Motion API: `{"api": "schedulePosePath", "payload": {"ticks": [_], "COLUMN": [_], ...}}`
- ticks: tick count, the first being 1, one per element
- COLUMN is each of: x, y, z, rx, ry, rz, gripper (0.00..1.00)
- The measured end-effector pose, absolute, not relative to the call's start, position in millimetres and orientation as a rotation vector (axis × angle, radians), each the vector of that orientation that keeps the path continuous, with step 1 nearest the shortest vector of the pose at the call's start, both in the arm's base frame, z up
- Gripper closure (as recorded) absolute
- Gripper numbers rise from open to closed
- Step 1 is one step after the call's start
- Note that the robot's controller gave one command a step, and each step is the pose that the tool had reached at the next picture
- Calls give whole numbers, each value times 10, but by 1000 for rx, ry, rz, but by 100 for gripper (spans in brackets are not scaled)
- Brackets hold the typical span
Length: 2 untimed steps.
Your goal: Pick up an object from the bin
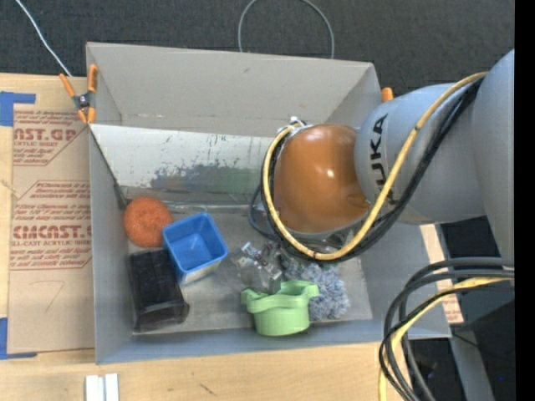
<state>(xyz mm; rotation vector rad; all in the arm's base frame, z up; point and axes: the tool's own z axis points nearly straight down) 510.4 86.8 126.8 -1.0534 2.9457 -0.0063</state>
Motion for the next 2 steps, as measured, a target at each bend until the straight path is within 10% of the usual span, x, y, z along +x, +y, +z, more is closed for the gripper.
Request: {"api": "schedulePosePath", "payload": {"ticks": [1,2], "x": [5228,4963], "y": [987,1308], "z": [2419,1842], "rx": [-935,-1013], "ry": [2973,2950], "rz": [-7,-2], "gripper": [100,100]}}
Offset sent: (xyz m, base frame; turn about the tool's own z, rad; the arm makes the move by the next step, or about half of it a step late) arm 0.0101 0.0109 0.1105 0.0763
